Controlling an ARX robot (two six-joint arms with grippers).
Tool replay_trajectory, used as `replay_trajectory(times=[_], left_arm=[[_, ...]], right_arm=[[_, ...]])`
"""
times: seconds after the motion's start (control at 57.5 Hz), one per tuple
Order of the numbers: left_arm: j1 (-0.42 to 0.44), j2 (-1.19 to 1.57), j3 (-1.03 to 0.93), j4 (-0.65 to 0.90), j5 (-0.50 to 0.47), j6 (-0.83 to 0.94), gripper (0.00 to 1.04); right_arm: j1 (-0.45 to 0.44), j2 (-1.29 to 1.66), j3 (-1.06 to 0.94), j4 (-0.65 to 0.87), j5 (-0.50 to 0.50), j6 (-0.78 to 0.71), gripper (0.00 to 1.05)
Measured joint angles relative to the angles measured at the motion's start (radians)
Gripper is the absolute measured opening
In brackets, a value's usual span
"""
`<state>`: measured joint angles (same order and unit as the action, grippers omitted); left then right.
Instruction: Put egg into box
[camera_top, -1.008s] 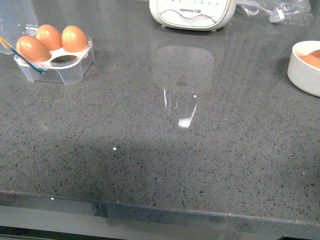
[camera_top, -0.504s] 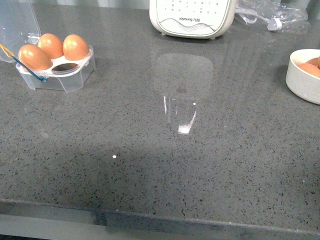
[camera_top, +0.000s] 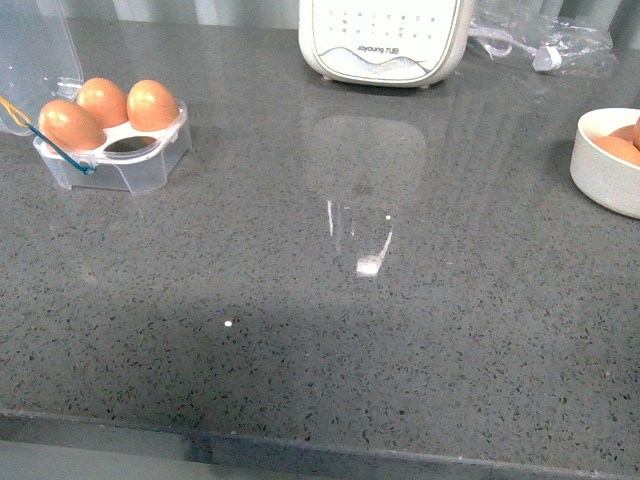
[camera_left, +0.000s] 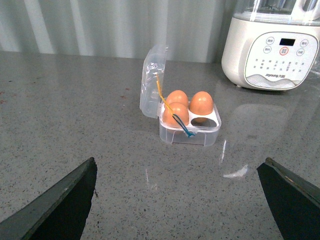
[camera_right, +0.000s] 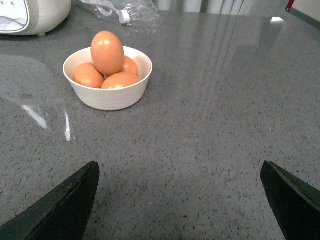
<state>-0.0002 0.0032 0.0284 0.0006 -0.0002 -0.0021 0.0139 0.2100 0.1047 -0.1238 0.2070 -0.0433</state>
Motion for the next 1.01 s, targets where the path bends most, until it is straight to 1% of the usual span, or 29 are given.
replay_trajectory(times=[0.174, 0.243, 0.296, 0.33, 0.365, 0.4, 0.522, 0.626, 0.73, 0.8, 0.904, 1.008], left_arm=[[0.000, 0.000, 0.000, 0.000, 0.000, 0.000, 0.98], [0.000, 0.000, 0.000, 0.000, 0.000, 0.000, 0.98], [0.000, 0.000, 0.000, 0.000, 0.000, 0.000, 0.98], [0.000, 0.000, 0.000, 0.000, 0.000, 0.000, 0.98], [0.000, 0.000, 0.000, 0.000, 0.000, 0.000, 0.98], [0.000, 0.000, 0.000, 0.000, 0.000, 0.000, 0.98], [0.000, 0.000, 0.000, 0.000, 0.000, 0.000, 0.98], [0.000, 0.000, 0.000, 0.000, 0.000, 0.000, 0.98], [0.000, 0.000, 0.000, 0.000, 0.000, 0.000, 0.98], [0.000, 0.000, 0.000, 0.000, 0.000, 0.000, 0.98], [0.000, 0.000, 0.000, 0.000, 0.000, 0.000, 0.98], [0.000, 0.000, 0.000, 0.000, 0.000, 0.000, 0.98]], right_arm=[[-0.079, 0.158, 0.063, 0.206, -0.088, -0.045, 0.97], [-0.135, 0.336, 0.119, 0.380, -0.132, -0.048, 0.97], [-0.160, 0.485, 0.171, 0.493, -0.154, -0.046, 0.97], [-0.165, 0.571, 0.207, 0.546, -0.163, -0.044, 0.97], [-0.170, 0.676, 0.260, 0.572, -0.187, -0.029, 0.97], [-0.167, 0.773, 0.309, 0.601, -0.186, -0.019, 0.97], [-0.127, 1.004, 0.468, 0.598, -0.200, 0.042, 0.97], [-0.075, 1.159, 0.594, 0.554, -0.201, 0.117, 0.97], [-0.042, 1.268, 0.693, 0.498, -0.217, 0.146, 0.97], [-0.031, 1.308, 0.733, 0.457, -0.212, 0.145, 0.97], [-0.027, 1.353, 0.773, 0.393, -0.254, 0.142, 0.97], [-0.028, 1.385, 0.780, 0.371, -0.272, 0.140, 0.97]])
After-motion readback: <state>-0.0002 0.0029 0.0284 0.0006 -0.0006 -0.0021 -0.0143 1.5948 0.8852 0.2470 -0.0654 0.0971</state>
